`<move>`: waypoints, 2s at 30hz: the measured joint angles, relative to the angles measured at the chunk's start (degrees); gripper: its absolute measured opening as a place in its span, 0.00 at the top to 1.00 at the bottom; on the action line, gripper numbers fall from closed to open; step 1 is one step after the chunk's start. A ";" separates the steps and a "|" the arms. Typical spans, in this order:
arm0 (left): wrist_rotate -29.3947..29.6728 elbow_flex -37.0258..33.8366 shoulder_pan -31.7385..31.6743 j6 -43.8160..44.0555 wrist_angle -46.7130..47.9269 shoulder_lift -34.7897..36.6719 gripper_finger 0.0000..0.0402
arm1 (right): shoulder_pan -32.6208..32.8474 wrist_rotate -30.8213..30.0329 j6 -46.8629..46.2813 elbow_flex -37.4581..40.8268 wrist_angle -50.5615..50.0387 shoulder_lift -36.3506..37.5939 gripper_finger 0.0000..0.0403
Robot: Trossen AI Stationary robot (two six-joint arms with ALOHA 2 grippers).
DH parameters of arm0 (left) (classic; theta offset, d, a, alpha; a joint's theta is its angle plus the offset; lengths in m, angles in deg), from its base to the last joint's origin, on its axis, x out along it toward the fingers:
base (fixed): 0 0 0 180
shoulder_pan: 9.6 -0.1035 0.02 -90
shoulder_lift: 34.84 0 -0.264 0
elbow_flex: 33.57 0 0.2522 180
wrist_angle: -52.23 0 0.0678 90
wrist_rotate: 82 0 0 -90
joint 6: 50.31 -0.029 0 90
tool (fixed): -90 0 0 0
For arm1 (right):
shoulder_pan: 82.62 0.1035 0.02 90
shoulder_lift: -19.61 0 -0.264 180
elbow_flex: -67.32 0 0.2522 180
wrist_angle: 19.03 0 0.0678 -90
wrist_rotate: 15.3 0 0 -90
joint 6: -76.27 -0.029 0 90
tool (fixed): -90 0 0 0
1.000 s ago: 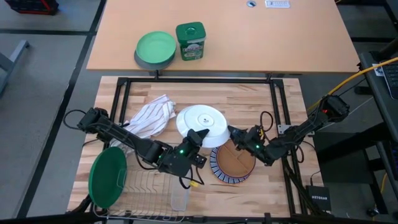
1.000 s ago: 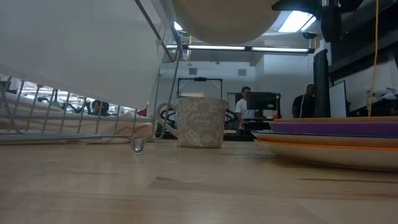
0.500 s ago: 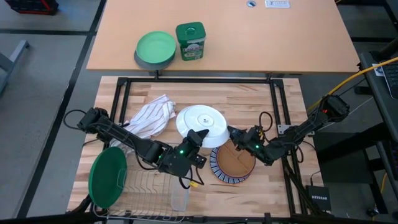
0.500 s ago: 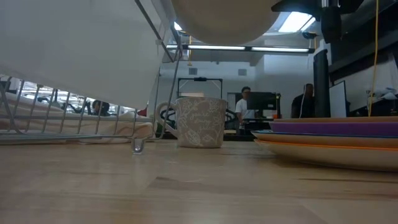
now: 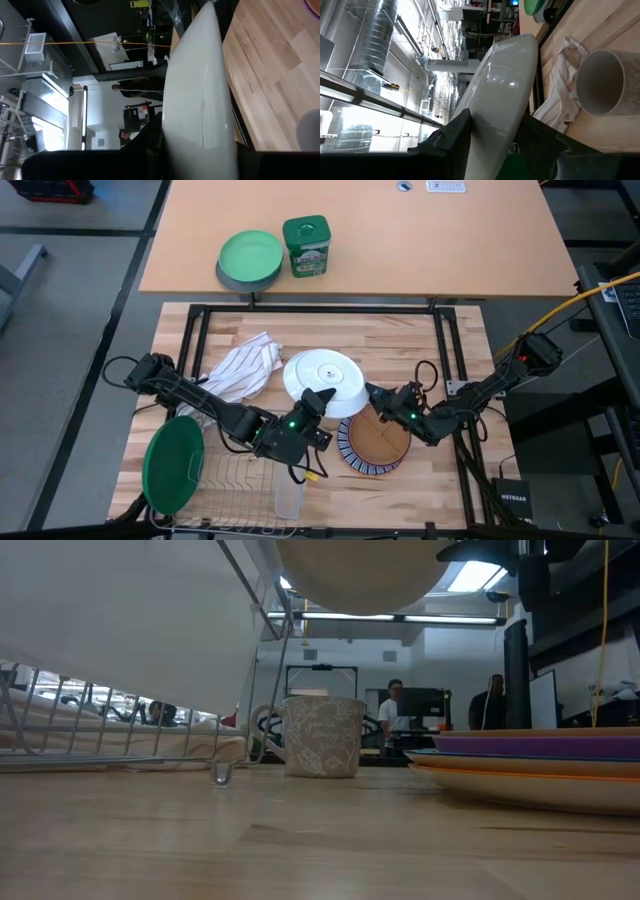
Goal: Sort dishes
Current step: Put the white plate into the dish rack
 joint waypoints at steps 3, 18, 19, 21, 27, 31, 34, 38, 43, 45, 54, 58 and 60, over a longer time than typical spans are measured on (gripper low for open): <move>0.00 0.00 0.00 0.00 0.00 0.00 0.88 | 0.00 0.00 0.04 0.00 -0.04 0.00 0.62; -0.86 0.00 0.06 -0.15 -0.17 -0.02 0.88 | 0.00 1.83 -19.67 0.01 1.57 -0.13 0.62; -0.96 0.00 0.07 -0.11 -0.17 -0.02 0.88 | 0.00 1.81 -21.41 0.01 1.58 -0.13 0.62; -1.50 0.00 0.04 -0.08 -0.33 -0.07 0.88 | -0.03 2.13 -24.43 0.01 2.16 -0.13 0.62; -2.39 0.07 0.04 0.28 -1.20 -0.11 0.88 | -1.01 3.10 -26.43 -0.02 4.80 -0.20 0.62; -3.17 0.07 0.05 0.26 -1.33 -0.11 0.88 | -3.06 5.66 -26.59 -0.02 2.82 -0.20 0.62; -3.41 0.09 0.38 0.07 -1.15 -0.11 0.88 | -3.87 7.91 -26.60 -0.02 0.21 -0.20 0.62; -3.59 0.05 0.59 -0.11 -0.56 -0.11 0.88 | -4.28 10.57 -26.66 -0.04 -4.15 -0.13 0.62; -3.58 0.04 0.87 0.09 -0.63 -0.11 0.88 | -4.22 10.87 -26.83 -0.13 -6.30 -0.09 0.62; -3.65 0.04 0.87 0.09 -0.66 -0.11 0.88 | -4.22 10.85 -26.83 -0.13 -6.49 -0.07 0.62; -4.09 0.02 0.87 0.50 -0.74 -0.11 0.88 | -4.17 10.80 -26.81 -0.13 -7.35 -0.02 0.62; -4.09 0.02 0.85 0.55 -0.80 -0.11 0.88 | -4.17 10.80 -26.82 -0.13 -8.14 -0.02 0.62; -4.11 0.01 0.85 0.60 -0.83 -0.11 0.88 | -4.17 10.82 -26.82 -0.13 -8.43 0.00 0.62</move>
